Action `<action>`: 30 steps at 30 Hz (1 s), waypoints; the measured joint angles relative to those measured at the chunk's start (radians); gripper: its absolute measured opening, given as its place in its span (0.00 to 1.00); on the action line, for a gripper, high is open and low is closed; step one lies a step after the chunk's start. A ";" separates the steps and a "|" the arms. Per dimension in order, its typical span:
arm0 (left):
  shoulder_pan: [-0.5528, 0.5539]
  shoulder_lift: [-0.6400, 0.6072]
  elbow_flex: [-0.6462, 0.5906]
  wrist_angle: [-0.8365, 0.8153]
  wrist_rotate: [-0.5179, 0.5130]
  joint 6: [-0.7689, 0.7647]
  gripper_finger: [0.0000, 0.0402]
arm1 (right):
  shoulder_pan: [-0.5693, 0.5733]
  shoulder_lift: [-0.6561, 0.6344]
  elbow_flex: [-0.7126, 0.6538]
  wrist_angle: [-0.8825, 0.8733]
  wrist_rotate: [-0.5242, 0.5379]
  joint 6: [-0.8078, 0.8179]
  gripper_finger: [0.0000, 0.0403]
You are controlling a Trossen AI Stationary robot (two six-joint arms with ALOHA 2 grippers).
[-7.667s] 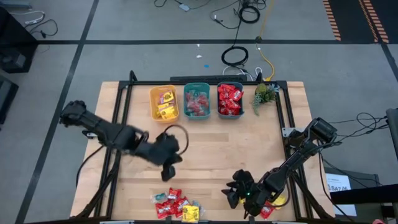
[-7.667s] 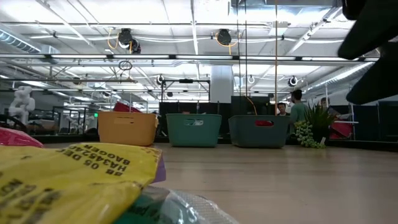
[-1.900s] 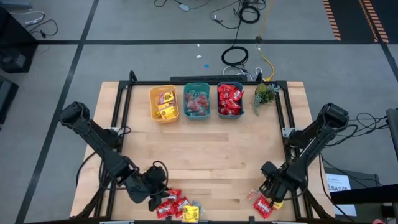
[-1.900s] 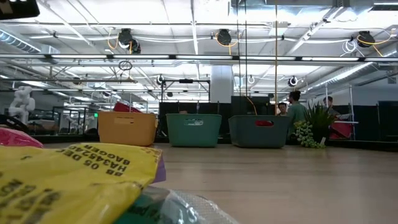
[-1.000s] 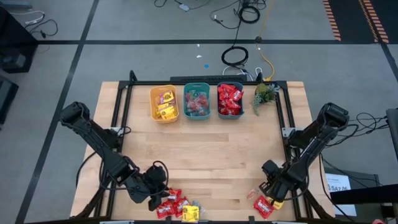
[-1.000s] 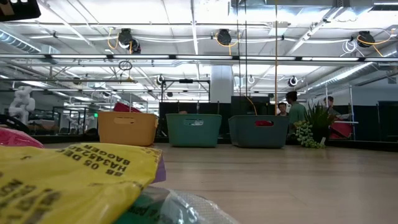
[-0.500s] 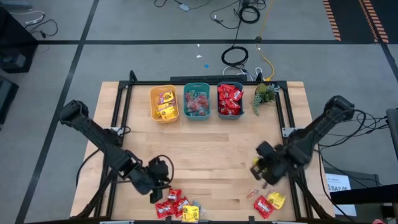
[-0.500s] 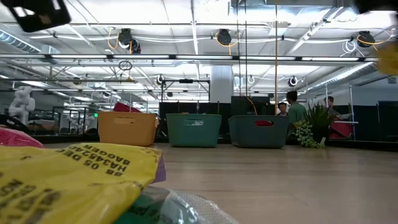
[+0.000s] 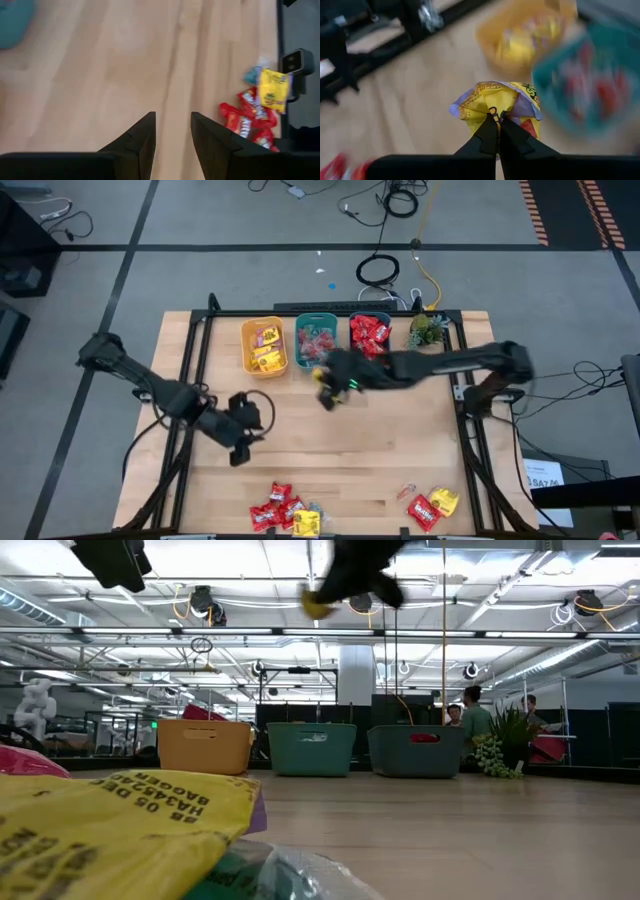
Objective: Sort candy
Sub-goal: Put the yellow candy into the yellow bin
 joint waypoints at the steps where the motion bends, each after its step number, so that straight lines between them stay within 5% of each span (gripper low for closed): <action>1: 0.014 -0.019 0.000 -0.021 0.002 0.015 0.33 | -0.028 0.047 0.043 0.040 -0.016 -0.052 0.00; 6: 0.070 -0.128 0.000 -0.105 0.003 0.056 0.33 | -0.150 0.286 0.231 0.241 -0.120 -0.199 0.00; 17: 0.100 -0.304 0.000 -0.163 0.003 0.054 0.33 | -0.275 0.730 0.482 0.588 -0.130 -0.229 0.01; 30: 0.100 -0.340 0.000 -0.186 0.003 0.076 0.33 | -0.308 0.793 0.549 0.587 -0.208 -0.167 0.39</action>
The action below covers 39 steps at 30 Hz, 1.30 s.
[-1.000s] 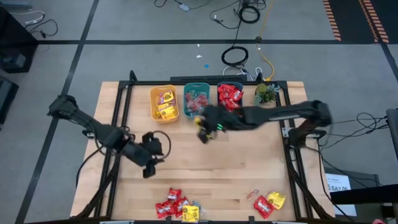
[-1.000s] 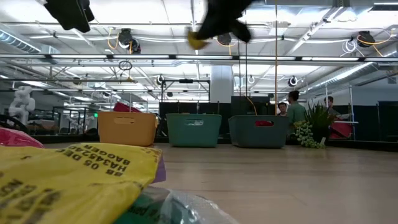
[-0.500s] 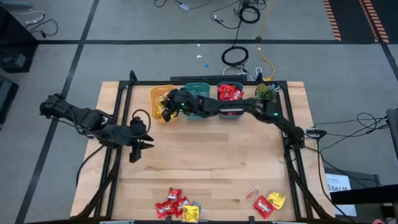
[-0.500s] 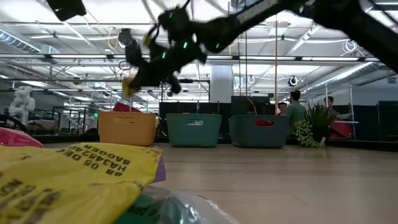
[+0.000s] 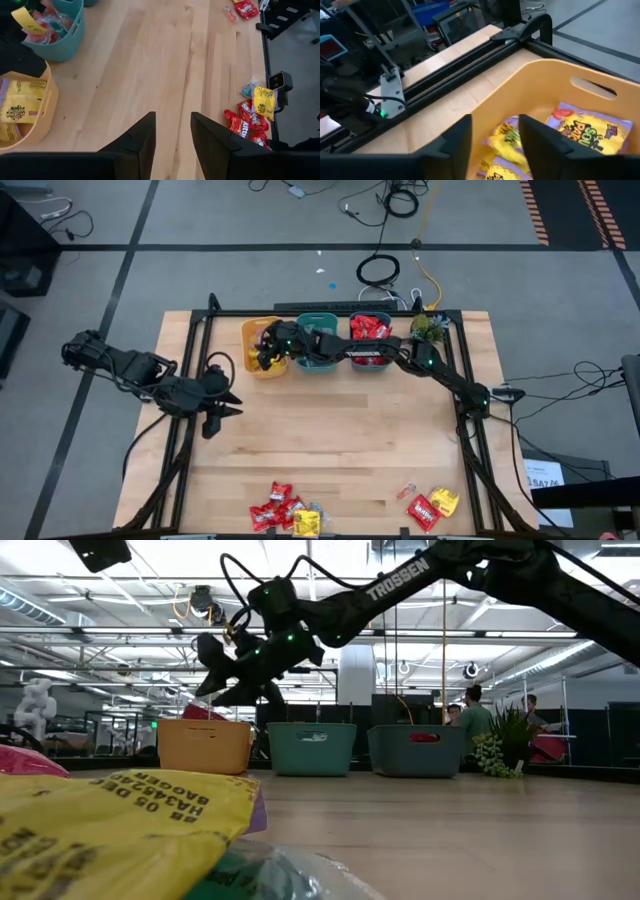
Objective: Sort candy
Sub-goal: Put the yellow candy into the yellow bin
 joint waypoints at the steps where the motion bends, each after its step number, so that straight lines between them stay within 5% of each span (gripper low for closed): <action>1: 0.000 0.000 0.000 0.002 -0.001 0.000 0.33 | 0.000 -0.002 0.000 -0.002 0.000 -0.001 0.42; 10: 0.000 0.000 0.000 0.004 -0.009 0.000 0.33 | 0.001 -0.080 0.000 -0.209 0.001 -0.006 0.59; 20: 0.002 0.031 -0.001 0.004 -0.082 0.026 0.33 | 0.050 -0.306 0.000 -0.741 0.019 -0.114 0.53; 25: 0.002 0.069 -0.001 0.017 -0.084 0.027 0.33 | 0.171 -0.510 -0.156 -0.893 0.188 -0.105 0.49; 33: 0.002 0.105 -0.001 0.110 -0.084 0.026 0.33 | 0.417 -1.010 -0.687 -0.875 0.249 0.377 0.46; 39: 0.002 0.143 -0.001 0.165 -0.082 -0.005 0.33 | 0.674 -1.216 -0.865 -0.911 0.274 0.812 0.46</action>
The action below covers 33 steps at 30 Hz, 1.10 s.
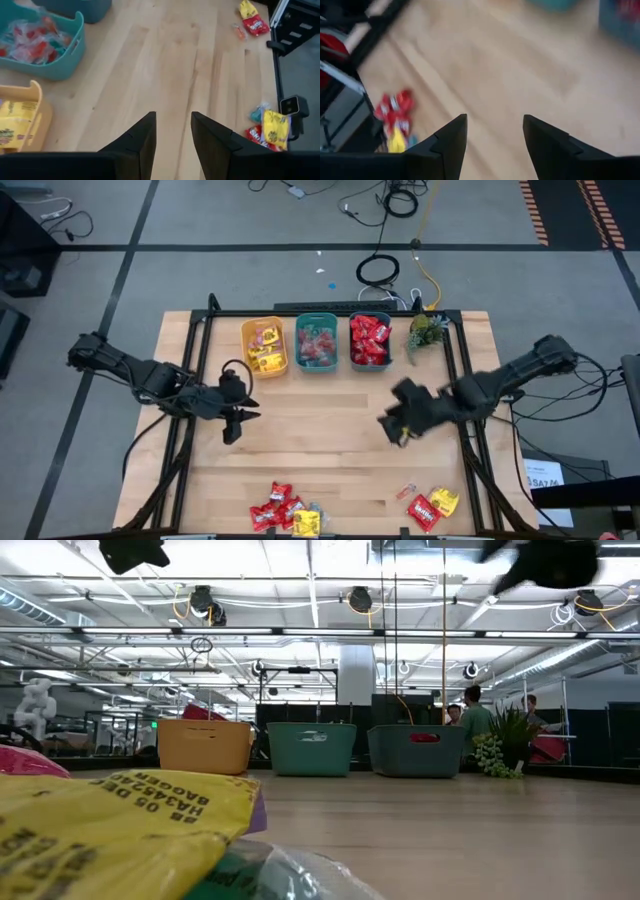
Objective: Sort candy
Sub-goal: Put the yellow candy into the yellow bin
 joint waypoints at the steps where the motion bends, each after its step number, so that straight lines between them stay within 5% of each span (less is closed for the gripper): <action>1: 0.000 0.009 0.000 0.005 0.001 -0.016 0.33 | 0.043 -0.002 -0.008 -0.028 -0.001 0.059 0.45; 8: -0.006 0.086 0.000 0.040 0.004 -0.100 0.33 | 0.293 0.054 -0.009 -0.246 -0.093 0.455 0.38; 15: -0.036 0.173 0.000 0.082 0.032 -0.127 0.33 | 0.459 0.126 -0.008 -0.257 -0.204 0.693 0.36; 24: -0.056 0.225 0.000 0.139 0.033 -0.151 0.33 | 0.600 0.261 -0.008 -0.229 -0.364 0.767 0.36; 33: -0.056 0.228 0.000 0.140 0.035 -0.152 0.33 | 0.663 0.422 -0.008 -0.189 -0.378 0.764 0.36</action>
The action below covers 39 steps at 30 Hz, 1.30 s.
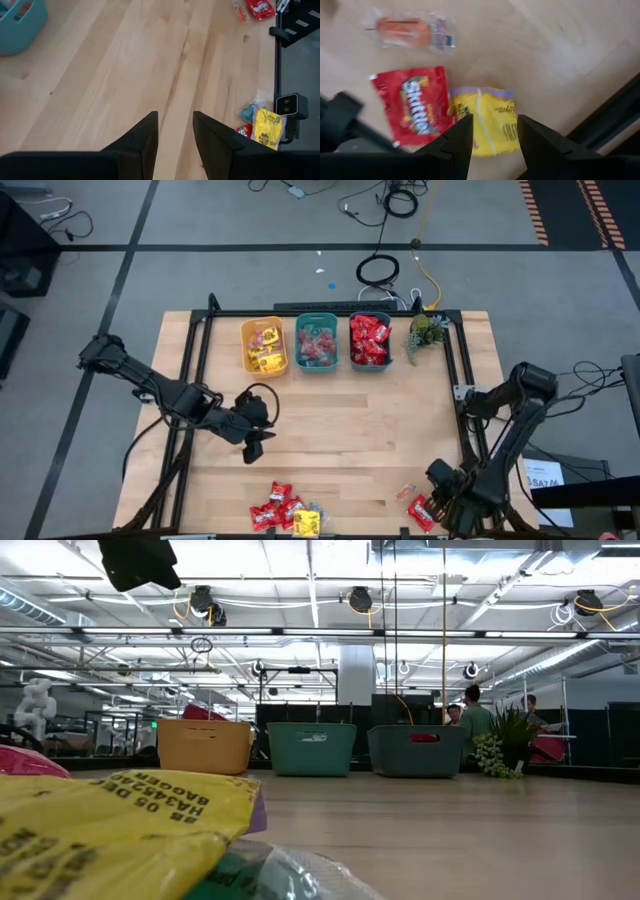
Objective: Sort candy
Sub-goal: Put the yellow candy into the yellow bin
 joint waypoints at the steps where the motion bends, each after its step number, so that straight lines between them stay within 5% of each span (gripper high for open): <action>1: 0.000 0.000 0.000 0.000 0.002 0.000 0.33 | 0.003 0.016 0.000 0.000 0.000 -0.003 0.36; 15: 0.000 0.000 0.000 0.005 0.050 -0.001 0.33 | 0.030 0.219 0.004 0.059 -0.101 -0.097 0.34; 21: 0.000 0.000 0.000 0.005 0.066 -0.001 0.33 | 0.029 0.235 0.005 0.074 -0.099 -0.075 0.09; 29: 0.000 0.000 0.000 0.005 0.077 -0.001 0.33 | 0.030 0.110 -0.003 0.006 -0.074 -0.015 0.01; 39: 0.003 0.000 0.000 -0.055 0.076 0.065 0.33 | 0.035 -0.138 -0.002 -0.125 0.083 0.083 0.00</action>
